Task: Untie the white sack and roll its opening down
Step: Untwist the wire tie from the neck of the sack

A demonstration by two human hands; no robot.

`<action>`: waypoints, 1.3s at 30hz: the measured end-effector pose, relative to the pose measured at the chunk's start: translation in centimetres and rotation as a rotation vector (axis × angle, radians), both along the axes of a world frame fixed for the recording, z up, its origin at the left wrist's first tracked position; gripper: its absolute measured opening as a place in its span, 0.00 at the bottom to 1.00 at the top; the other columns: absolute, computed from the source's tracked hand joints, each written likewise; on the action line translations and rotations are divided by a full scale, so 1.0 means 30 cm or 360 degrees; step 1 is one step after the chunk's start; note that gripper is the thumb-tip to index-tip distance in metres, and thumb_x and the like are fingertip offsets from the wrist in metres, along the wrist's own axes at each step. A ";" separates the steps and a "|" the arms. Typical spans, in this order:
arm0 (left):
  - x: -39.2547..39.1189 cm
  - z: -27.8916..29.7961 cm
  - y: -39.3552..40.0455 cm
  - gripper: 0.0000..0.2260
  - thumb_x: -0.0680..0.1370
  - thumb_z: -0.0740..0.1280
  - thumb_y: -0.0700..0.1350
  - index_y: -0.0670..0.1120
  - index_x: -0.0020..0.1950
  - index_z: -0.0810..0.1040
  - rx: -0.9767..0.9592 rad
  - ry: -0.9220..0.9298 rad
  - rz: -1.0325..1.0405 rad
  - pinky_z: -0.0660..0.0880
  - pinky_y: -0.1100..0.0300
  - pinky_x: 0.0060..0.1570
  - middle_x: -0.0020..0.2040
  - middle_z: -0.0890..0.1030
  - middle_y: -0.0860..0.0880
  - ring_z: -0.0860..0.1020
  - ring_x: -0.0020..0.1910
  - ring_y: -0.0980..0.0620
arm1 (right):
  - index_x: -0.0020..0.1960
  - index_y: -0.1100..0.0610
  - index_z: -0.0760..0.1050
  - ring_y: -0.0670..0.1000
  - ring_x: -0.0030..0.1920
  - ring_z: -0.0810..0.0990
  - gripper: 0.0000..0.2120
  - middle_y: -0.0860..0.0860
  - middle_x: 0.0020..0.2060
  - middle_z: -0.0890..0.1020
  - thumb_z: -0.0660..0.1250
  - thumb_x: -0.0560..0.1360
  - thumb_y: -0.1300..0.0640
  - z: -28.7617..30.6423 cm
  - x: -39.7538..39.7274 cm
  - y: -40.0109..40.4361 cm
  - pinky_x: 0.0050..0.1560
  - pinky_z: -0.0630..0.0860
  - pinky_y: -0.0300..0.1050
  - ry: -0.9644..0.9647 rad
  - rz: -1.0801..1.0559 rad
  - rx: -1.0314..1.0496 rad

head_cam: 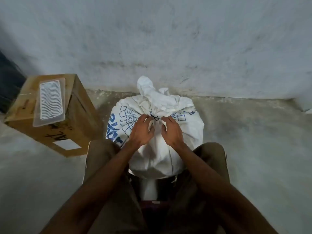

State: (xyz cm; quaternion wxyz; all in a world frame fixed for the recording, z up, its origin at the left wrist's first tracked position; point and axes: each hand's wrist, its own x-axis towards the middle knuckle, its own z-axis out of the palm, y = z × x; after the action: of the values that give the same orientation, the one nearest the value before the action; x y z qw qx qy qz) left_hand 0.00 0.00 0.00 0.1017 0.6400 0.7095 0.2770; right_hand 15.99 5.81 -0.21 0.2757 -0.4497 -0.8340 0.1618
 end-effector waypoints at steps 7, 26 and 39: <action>-0.113 -0.114 0.214 0.18 0.74 0.64 0.43 0.47 0.63 0.80 -0.0205 -0.0226 -0.0089 0.73 0.61 0.58 0.59 0.80 0.48 0.78 0.59 0.47 | 0.65 0.60 0.77 0.57 0.58 0.79 0.16 0.56 0.58 0.81 0.62 0.79 0.63 -0.085 -0.087 0.243 0.61 0.75 0.50 -0.0065 0.0178 -0.0140; -0.201 -0.197 0.448 0.12 0.63 0.74 0.58 0.58 0.44 0.83 -0.0478 -0.0094 -0.0392 0.79 0.53 0.42 0.42 0.76 0.57 0.77 0.40 0.57 | 0.52 0.59 0.83 0.48 0.50 0.84 0.12 0.49 0.49 0.86 0.69 0.73 0.71 -0.235 -0.055 0.447 0.55 0.79 0.42 0.0222 0.0369 -0.0332; -0.165 -0.188 0.426 0.11 0.64 0.77 0.52 0.55 0.44 0.83 -0.0399 -0.0051 -0.0263 0.77 0.57 0.41 0.44 0.77 0.54 0.78 0.41 0.56 | 0.52 0.59 0.86 0.48 0.55 0.83 0.09 0.51 0.52 0.86 0.71 0.74 0.67 -0.238 -0.031 0.415 0.60 0.76 0.39 0.0153 0.0362 -0.0225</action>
State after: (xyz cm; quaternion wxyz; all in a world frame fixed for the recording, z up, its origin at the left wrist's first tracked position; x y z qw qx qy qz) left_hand -4.95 12.77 -5.64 0.2144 0.6740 0.6817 0.1871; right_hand 15.07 18.27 -7.37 0.2628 -0.3623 -0.8520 0.2718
